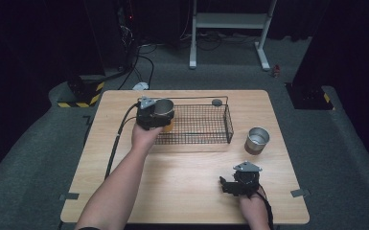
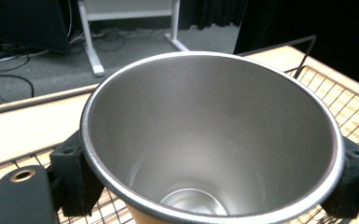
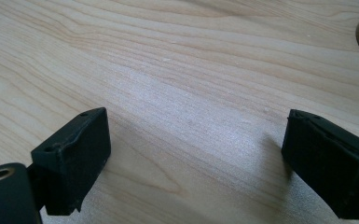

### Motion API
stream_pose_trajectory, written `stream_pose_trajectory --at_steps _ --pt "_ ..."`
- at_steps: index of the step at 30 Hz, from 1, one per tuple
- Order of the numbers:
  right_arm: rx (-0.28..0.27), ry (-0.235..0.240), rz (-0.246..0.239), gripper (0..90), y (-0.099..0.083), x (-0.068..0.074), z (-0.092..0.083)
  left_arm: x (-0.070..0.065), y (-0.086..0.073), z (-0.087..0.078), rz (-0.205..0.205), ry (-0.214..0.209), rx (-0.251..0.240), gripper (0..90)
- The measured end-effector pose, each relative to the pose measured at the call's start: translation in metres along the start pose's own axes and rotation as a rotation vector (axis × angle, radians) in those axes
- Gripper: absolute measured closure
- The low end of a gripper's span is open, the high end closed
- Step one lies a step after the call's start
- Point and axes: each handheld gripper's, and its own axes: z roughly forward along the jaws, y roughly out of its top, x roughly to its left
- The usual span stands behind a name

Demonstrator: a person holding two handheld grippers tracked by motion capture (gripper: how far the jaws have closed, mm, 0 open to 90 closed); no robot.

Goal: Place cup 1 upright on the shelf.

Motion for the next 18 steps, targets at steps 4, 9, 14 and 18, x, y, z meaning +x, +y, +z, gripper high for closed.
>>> stream_pose_trajectory --at_steps 4,9,14,18 --pt "0.000 0.000 0.000 7.8 0.000 0.000 0.000 0.000 -0.004 0.007 -0.008 0.006 0.032 13.9" --pt "0.000 0.000 0.000 7.8 0.000 0.000 0.000 0.000 -0.009 0.014 0.005 0.015 0.063 13.8" --pt "0.000 0.001 0.000 7.9 0.000 0.000 0.000 0.000 -0.011 0.017 -0.013 0.023 0.097 13.8" --pt "0.000 0.001 0.000 7.8 0.000 0.000 0.000 -0.002 -0.012 0.019 -0.029 0.025 0.117 13.8"
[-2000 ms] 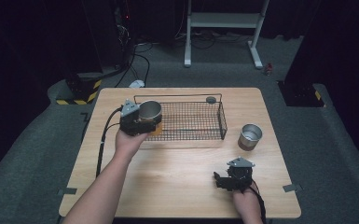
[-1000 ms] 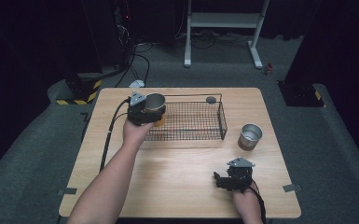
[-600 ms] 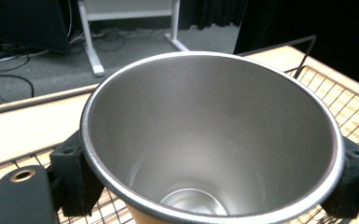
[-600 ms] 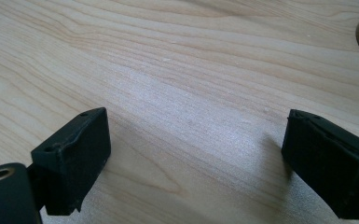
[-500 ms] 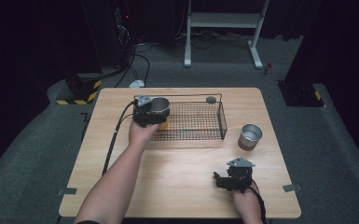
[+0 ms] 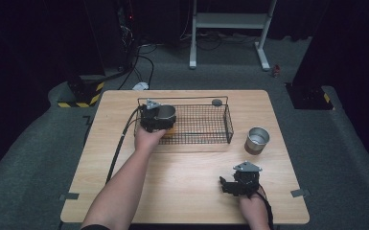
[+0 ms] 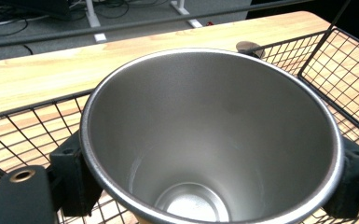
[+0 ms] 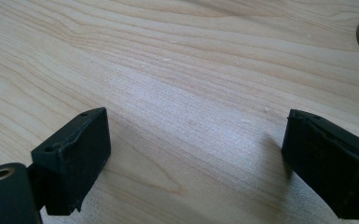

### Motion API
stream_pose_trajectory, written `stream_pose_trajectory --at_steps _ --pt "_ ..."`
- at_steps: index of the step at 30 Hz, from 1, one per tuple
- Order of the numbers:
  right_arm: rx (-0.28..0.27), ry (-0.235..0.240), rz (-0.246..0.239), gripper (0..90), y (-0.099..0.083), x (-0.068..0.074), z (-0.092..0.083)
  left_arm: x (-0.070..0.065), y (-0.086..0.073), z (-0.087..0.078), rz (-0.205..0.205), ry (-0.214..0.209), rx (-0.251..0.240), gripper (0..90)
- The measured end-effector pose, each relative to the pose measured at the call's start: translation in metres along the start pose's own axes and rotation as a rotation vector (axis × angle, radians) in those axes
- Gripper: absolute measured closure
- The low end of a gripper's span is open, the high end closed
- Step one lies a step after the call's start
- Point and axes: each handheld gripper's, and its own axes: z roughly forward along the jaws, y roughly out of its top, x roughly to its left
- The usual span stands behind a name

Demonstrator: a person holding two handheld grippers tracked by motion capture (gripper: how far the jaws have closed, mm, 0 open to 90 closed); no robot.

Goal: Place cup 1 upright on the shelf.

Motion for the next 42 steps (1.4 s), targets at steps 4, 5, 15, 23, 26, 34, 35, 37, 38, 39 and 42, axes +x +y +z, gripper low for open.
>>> stream_pose_trajectory --at_steps 4,5,15,23,26,34,35,37,38,39,42 --pt "0.001 0.001 0.002 7.8 0.000 0.000 0.000 -0.001 -0.001 0.002 0.014 0.022 0.013 13.8" --pt "0.000 0.001 0.002 7.8 0.000 0.000 0.000 -0.001 -0.002 0.002 0.016 0.028 0.016 13.7" --pt "0.002 0.001 0.001 7.8 0.000 0.000 0.000 -0.001 -0.005 0.004 0.032 0.054 0.031 13.6" --pt "0.001 0.001 -0.004 7.8 0.000 0.000 0.000 0.001 -0.005 0.003 0.031 0.056 0.044 13.5" --pt "0.001 0.001 -0.004 7.8 0.000 0.000 0.000 0.000 -0.006 0.002 0.038 0.057 0.050 13.4" --pt "0.001 0.002 -0.004 7.8 0.000 0.000 0.000 -0.001 -0.010 0.001 0.061 0.067 0.062 13.4" --pt "0.000 0.002 -0.004 7.8 0.000 0.000 0.000 -0.002 -0.010 0.001 0.065 0.071 0.062 13.5" --pt "0.001 0.002 -0.004 7.8 0.000 0.000 0.000 -0.002 -0.011 0.001 0.069 0.072 0.063 13.5" --pt "0.001 0.002 -0.004 7.8 0.000 0.000 0.000 -0.002 -0.011 0.000 0.071 0.073 0.067 13.5" --pt "0.001 0.002 -0.003 7.8 0.000 0.000 0.000 -0.002 -0.010 0.000 0.073 0.075 0.069 13.5" --pt "0.001 0.002 -0.004 7.9 0.000 0.000 0.000 -0.003 -0.010 0.000 0.087 0.089 0.077 11.2"
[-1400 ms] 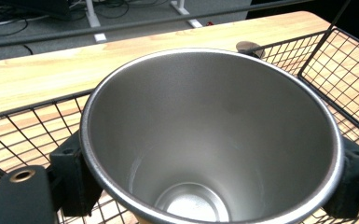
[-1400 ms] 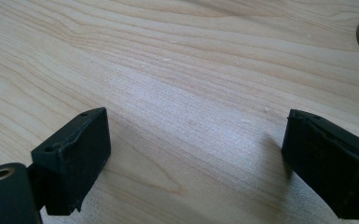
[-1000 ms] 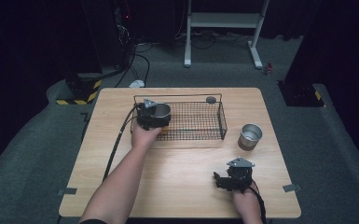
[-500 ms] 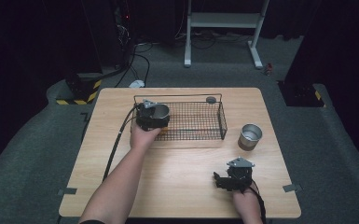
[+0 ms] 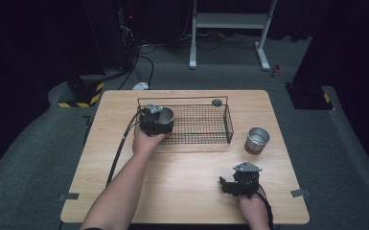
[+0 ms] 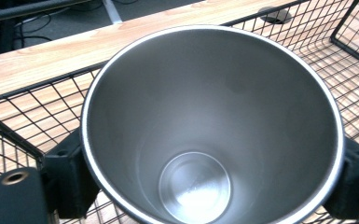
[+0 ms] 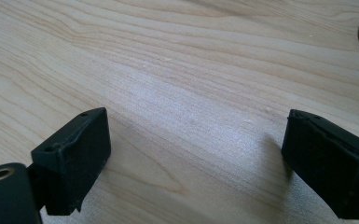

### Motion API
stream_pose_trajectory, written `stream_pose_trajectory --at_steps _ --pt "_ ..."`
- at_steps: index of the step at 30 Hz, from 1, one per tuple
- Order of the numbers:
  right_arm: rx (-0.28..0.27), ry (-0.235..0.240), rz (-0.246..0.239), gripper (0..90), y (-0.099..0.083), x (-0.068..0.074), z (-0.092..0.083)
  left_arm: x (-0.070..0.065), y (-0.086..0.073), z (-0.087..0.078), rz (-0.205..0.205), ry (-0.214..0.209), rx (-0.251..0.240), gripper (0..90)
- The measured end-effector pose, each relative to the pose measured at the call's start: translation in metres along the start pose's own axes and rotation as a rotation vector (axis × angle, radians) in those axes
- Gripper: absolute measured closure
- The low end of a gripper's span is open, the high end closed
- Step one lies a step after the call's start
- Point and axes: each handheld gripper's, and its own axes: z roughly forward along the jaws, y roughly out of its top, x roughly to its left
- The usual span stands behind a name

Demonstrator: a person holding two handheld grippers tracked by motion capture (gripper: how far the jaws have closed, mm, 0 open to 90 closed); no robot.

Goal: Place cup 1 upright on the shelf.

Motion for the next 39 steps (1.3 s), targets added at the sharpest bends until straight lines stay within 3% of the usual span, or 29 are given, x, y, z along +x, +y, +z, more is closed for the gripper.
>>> stream_pose_trajectory --at_steps 2,5,8,19,29,39 --pt "0.000 0.000 0.000 7.8 0.000 0.000 0.000 0.000 0.001 0.000 0.003 -0.003 0.010 10.1" --pt "0.000 0.000 0.000 7.8 0.000 0.000 0.000 0.001 0.002 0.000 0.006 0.008 0.020 0.7" --pt "0.000 0.000 0.000 7.9 0.000 0.000 0.000 0.000 0.004 -0.001 0.004 -0.012 0.027 0.1" --pt "0.000 0.000 0.000 7.9 0.000 0.000 0.000 0.000 0.007 -0.011 0.027 -0.014 0.037 0.0" --pt "-0.001 0.000 0.002 7.9 0.000 0.000 0.000 0.005 0.001 -0.024 -0.001 -0.026 0.032 0.0" --pt "-0.001 0.000 0.002 7.8 0.000 0.000 0.000 0.009 -0.004 -0.033 0.001 -0.046 0.022 0.0"
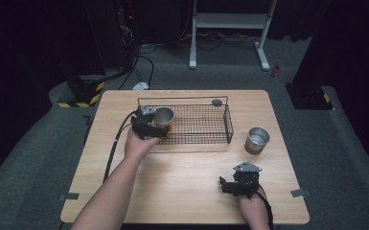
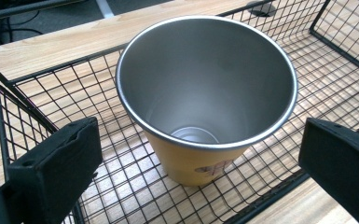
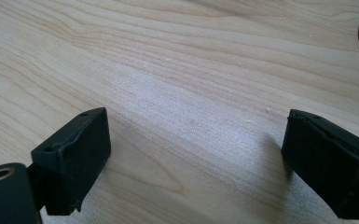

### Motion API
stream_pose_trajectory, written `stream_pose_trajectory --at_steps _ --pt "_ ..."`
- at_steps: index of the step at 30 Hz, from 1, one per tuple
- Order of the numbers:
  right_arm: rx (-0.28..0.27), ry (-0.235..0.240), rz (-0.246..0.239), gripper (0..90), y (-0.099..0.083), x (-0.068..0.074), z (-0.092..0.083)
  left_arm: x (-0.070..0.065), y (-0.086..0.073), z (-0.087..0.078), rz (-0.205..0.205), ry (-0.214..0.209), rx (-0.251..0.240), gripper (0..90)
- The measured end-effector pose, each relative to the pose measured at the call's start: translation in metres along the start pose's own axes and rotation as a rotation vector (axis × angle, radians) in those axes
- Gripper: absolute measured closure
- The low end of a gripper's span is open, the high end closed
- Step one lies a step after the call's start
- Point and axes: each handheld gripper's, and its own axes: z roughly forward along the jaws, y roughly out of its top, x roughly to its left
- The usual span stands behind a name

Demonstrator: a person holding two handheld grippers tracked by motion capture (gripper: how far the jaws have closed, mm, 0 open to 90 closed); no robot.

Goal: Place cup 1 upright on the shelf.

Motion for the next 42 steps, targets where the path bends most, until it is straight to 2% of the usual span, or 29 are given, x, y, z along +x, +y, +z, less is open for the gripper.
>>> stream_pose_trajectory --at_steps 8,15,17,26,42 --pt "0.000 0.000 0.000 7.8 0.000 0.000 0.000 -0.001 -0.005 -0.005 -0.015 -0.018 -0.014 0.0" --pt "-0.002 0.000 0.000 7.8 0.000 0.000 0.000 -0.001 -0.009 -0.012 -0.005 -0.029 -0.025 0.0" --pt "-0.001 0.000 0.000 7.8 0.000 0.000 0.000 -0.001 -0.011 -0.013 -0.016 -0.038 -0.026 0.0" --pt "-0.001 0.000 0.001 7.9 0.000 0.000 0.000 -0.001 -0.018 -0.023 0.000 -0.029 -0.025 0.1" --pt "0.001 0.000 0.002 7.8 0.000 0.000 0.000 -0.002 -0.035 -0.046 -0.011 -0.047 -0.033 0.5"
